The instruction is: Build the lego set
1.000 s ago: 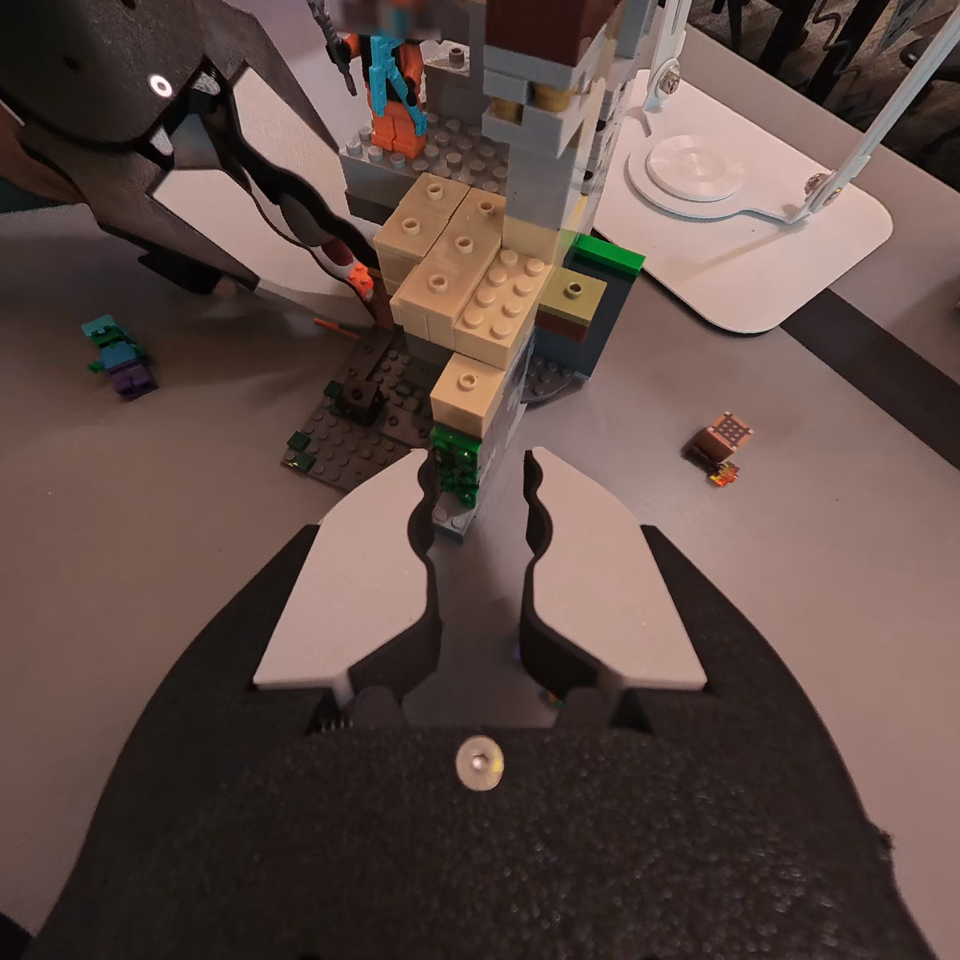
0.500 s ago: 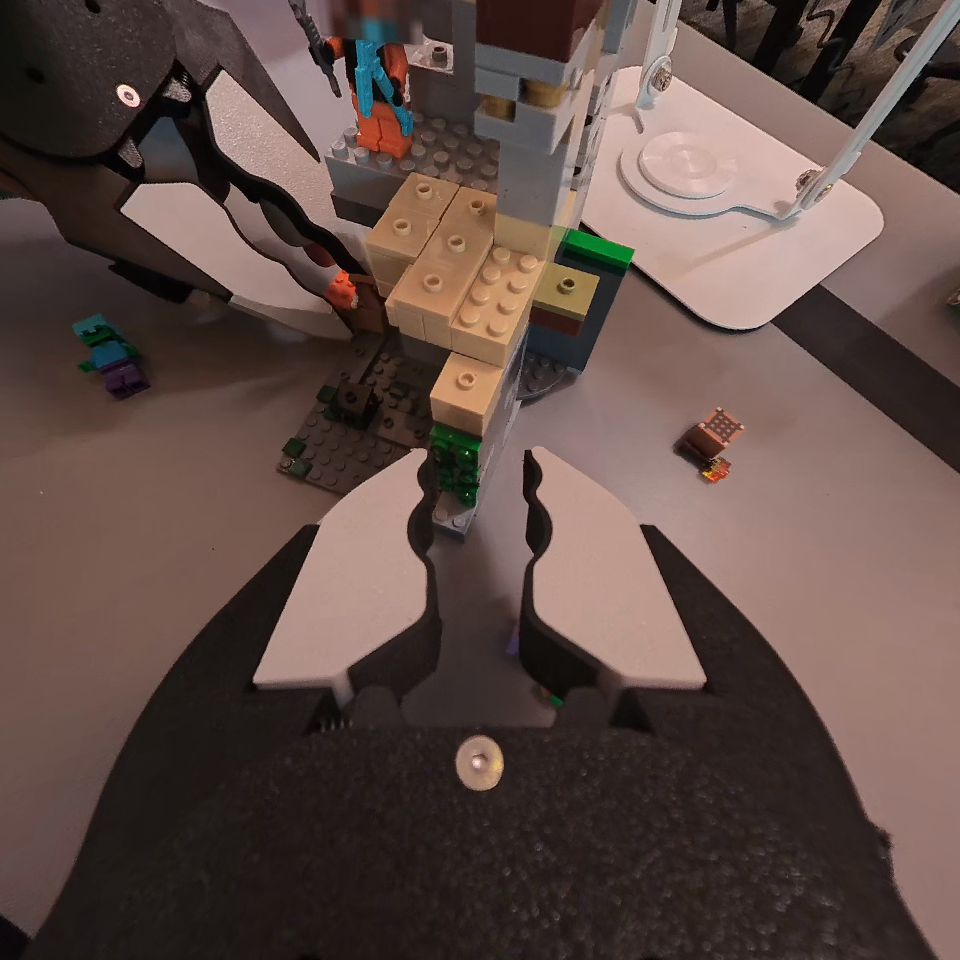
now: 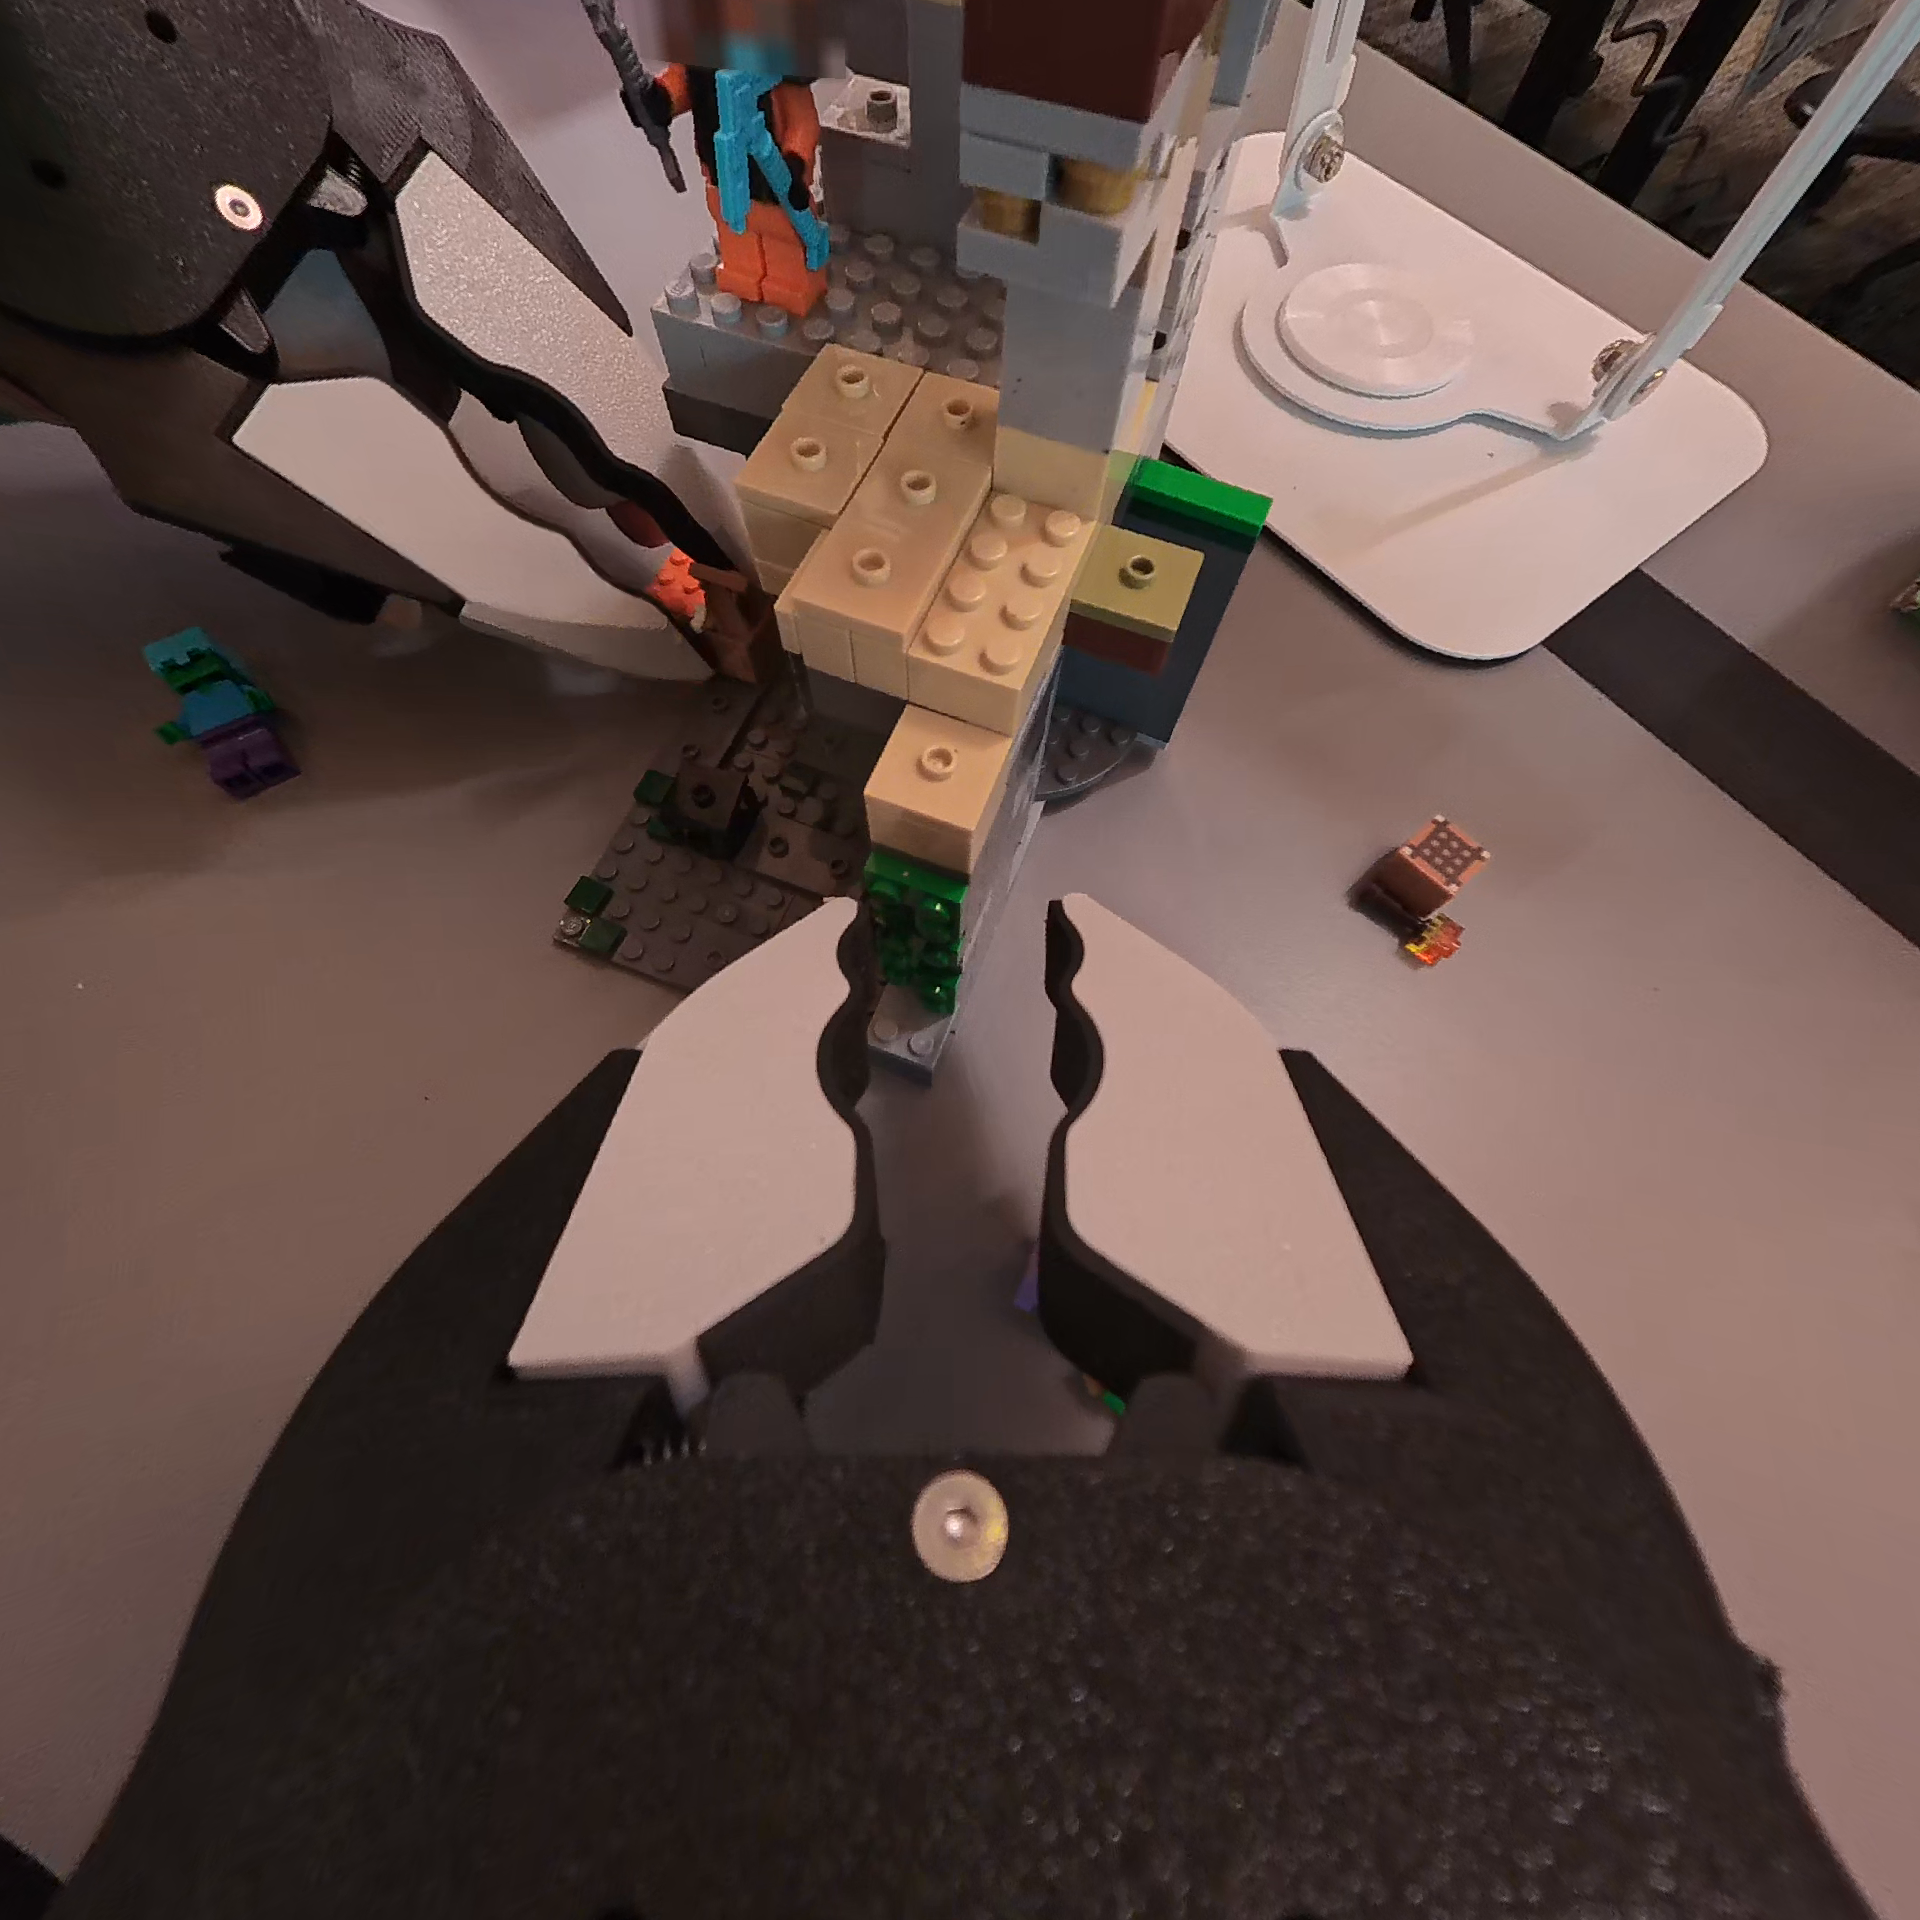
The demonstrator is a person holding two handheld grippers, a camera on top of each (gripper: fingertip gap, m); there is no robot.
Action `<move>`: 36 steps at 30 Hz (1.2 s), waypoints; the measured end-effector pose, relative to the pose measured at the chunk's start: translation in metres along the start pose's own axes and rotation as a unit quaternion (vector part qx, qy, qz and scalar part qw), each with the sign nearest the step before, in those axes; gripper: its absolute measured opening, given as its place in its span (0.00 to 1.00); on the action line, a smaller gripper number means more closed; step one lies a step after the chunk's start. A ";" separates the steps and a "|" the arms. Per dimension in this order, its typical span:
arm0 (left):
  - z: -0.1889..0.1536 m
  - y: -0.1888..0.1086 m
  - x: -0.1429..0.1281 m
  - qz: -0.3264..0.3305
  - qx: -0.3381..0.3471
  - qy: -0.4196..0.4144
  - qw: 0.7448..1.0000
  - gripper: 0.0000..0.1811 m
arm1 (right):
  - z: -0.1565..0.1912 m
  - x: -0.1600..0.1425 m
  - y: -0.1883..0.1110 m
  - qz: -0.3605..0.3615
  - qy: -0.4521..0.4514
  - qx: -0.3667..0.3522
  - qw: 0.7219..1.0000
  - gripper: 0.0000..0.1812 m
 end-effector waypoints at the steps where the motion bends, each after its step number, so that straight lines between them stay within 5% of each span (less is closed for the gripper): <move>1: -0.001 0.000 0.000 0.001 -0.001 0.002 1.000 0.11 | 0.000 0.000 0.000 0.000 0.000 0.000 1.000 0.17; 15: 0.009 -0.001 0.007 -0.001 -0.025 -0.070 0.997 0.12 | -0.001 0.001 -0.001 -0.001 -0.003 0.000 1.000 0.17; 36: 0.002 0.004 0.015 0.068 -0.007 -0.041 0.997 0.09 | 0.000 -0.001 0.001 0.002 -0.006 -0.001 1.000 0.17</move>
Point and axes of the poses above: each gripper's, where its closed fingertips meet, y out along the fingers, x out of its top, z = x × y across the jaws, the point moved 9 cm from there along -y, back along the fingers, and after that the axes turned 9 degrees about -x, right-handed, at the moved point
